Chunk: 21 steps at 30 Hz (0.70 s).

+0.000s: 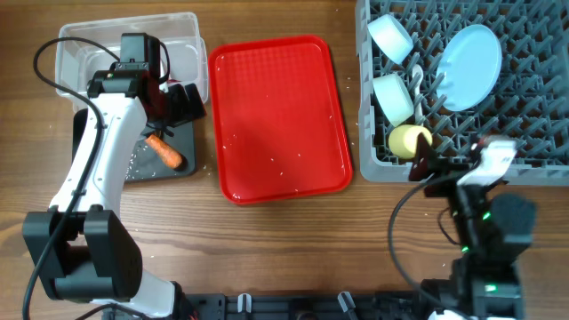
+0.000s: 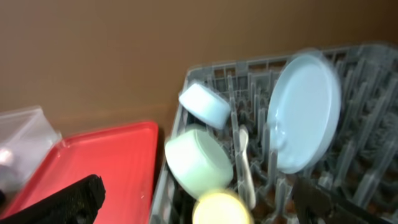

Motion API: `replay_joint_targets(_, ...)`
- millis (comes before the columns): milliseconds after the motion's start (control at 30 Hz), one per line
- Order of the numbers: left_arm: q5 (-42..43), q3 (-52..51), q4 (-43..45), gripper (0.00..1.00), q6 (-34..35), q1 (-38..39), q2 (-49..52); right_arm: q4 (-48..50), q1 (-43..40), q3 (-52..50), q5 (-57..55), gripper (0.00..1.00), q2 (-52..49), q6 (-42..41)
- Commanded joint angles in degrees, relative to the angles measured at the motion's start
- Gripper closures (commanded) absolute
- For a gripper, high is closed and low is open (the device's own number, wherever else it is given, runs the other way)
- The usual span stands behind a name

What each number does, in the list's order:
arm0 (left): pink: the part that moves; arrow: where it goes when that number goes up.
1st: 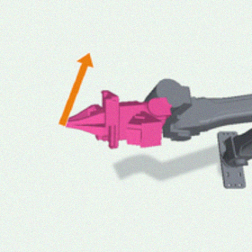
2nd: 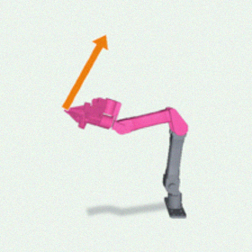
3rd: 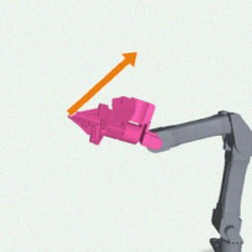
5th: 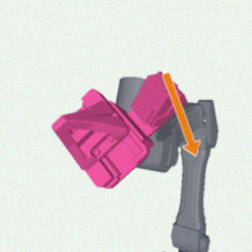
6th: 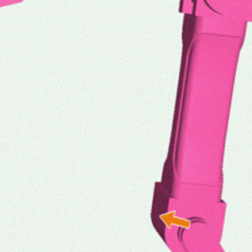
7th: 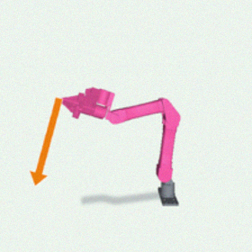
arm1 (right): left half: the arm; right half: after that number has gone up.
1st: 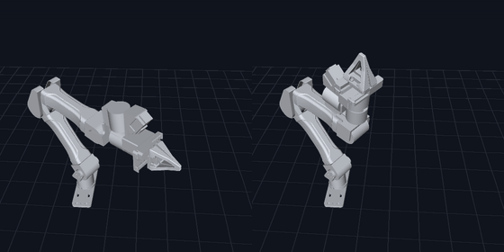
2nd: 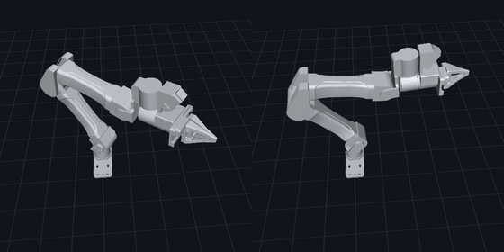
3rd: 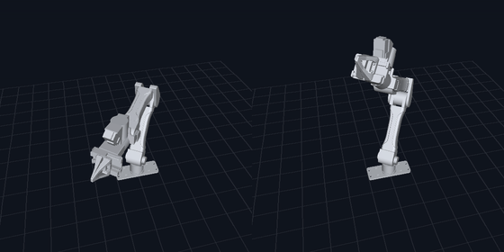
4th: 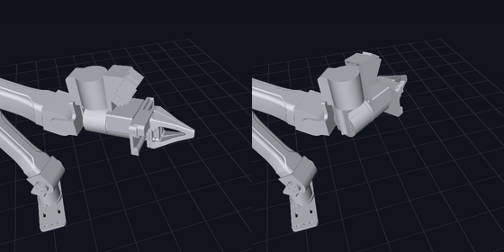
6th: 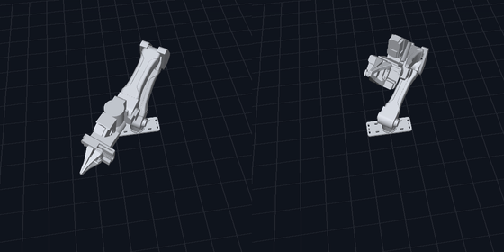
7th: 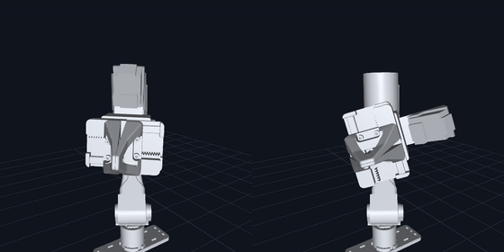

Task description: Sort waste into correct bins and load items into the dishwasher rack

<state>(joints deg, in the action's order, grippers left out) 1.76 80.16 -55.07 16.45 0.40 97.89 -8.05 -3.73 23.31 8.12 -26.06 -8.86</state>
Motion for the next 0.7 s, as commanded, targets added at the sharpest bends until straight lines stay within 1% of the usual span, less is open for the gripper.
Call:
replay_joint_targets(0, -0.3, 0.5, 0.2, 0.0, 0.3, -0.3, -1.2, 8.0, 1.0, -11.8, 2.2, 0.0, 8.5, -3.3)
replay_joint_targets(67, -0.3, 0.5, 0.2, 0.0, 0.3, -0.3, -1.2, 12.1, 2.3, -17.9, 1.6, 0.0, 13.5, -3.3)
replay_joint_targets(200, -0.3, 0.5, 0.2, 0.0, 0.3, -0.3, -1.2, 12.3, 2.7, -22.8, 0.9, 0.0, 19.4, -3.3)
replay_joint_targets(267, -0.3, 0.5, 0.2, 0.0, 0.3, -0.3, -1.2, 8.7, 2.8, -23.0, 0.9, 0.0, 21.5, -3.3)
replay_joint_targets(400, -0.3, 0.5, 0.2, 0.0, 0.3, -0.3, -1.2, 9.1, 2.8, -23.0, 0.9, 0.0, 25.9, -3.3)
replay_joint_targets(667, -0.3, 0.5, 0.2, 0.0, 0.3, -0.3, -1.2, 8.8, 2.8, -23.0, 0.9, 0.0, 25.0, -3.3)
